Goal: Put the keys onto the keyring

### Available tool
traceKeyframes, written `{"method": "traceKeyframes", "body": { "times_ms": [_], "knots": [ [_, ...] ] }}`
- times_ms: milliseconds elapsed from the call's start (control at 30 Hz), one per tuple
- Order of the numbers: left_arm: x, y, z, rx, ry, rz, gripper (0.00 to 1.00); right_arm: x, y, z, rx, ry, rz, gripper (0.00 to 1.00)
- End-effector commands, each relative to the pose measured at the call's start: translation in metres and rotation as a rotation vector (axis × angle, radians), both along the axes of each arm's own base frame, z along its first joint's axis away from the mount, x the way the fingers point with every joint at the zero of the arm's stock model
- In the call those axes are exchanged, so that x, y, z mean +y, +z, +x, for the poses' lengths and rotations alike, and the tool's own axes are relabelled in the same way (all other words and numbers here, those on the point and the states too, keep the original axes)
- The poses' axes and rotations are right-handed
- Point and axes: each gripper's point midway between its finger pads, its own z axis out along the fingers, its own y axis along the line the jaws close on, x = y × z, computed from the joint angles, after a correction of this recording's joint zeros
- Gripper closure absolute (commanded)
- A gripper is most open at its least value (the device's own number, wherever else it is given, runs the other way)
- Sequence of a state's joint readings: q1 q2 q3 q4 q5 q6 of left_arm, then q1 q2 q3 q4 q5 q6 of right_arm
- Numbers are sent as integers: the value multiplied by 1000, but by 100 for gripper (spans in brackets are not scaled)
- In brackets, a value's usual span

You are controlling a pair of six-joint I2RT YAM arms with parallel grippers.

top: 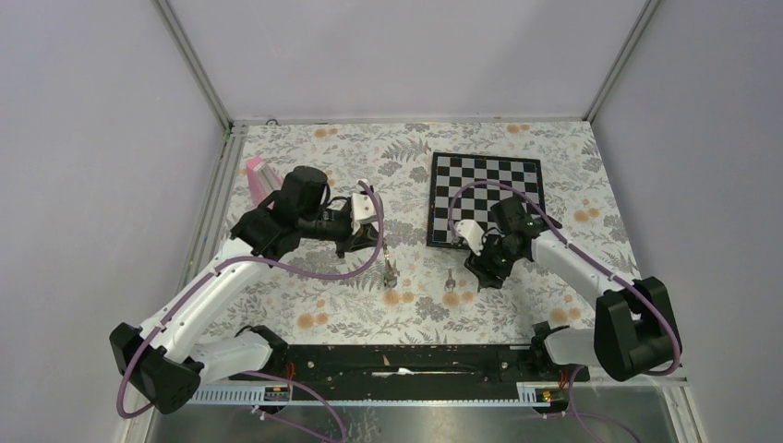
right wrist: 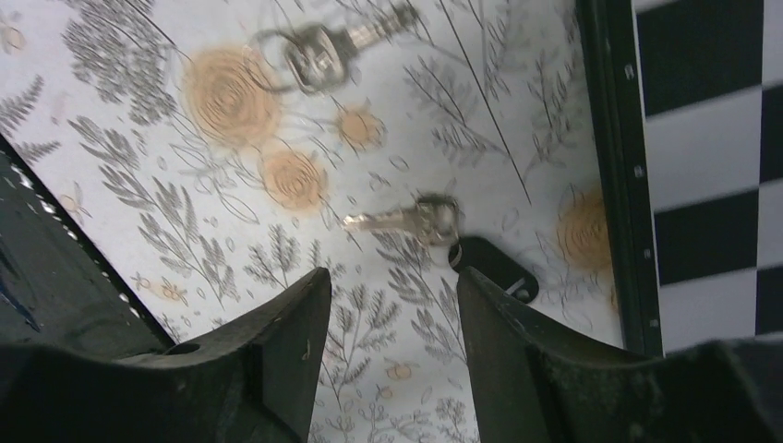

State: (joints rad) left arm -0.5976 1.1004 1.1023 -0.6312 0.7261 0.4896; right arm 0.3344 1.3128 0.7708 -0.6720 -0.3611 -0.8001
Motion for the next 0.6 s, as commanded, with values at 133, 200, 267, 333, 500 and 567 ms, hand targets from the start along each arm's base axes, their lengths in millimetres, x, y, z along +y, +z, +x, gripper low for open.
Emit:
{"method": "traceKeyframes", "body": {
  "times_ms": [133,200,267,333,500,567],
  "knots": [
    [10,9,9,-105,57,14,100,73,15,2,-111,96,201,41],
    [14,7,10,-110,73,31,100,82,13,-3,-146,124,223,40],
    [16,6,12,-112,86,41,100,90,12,-8,-173,155,235,39],
    [19,5,13,-107,94,44,100,93,9,-11,-183,176,238,38],
    [24,2,17,-98,124,40,100,97,-4,-15,-184,205,218,38],
    [26,1,18,-98,129,40,100,100,-6,-14,-189,211,208,38]
  ]
}}
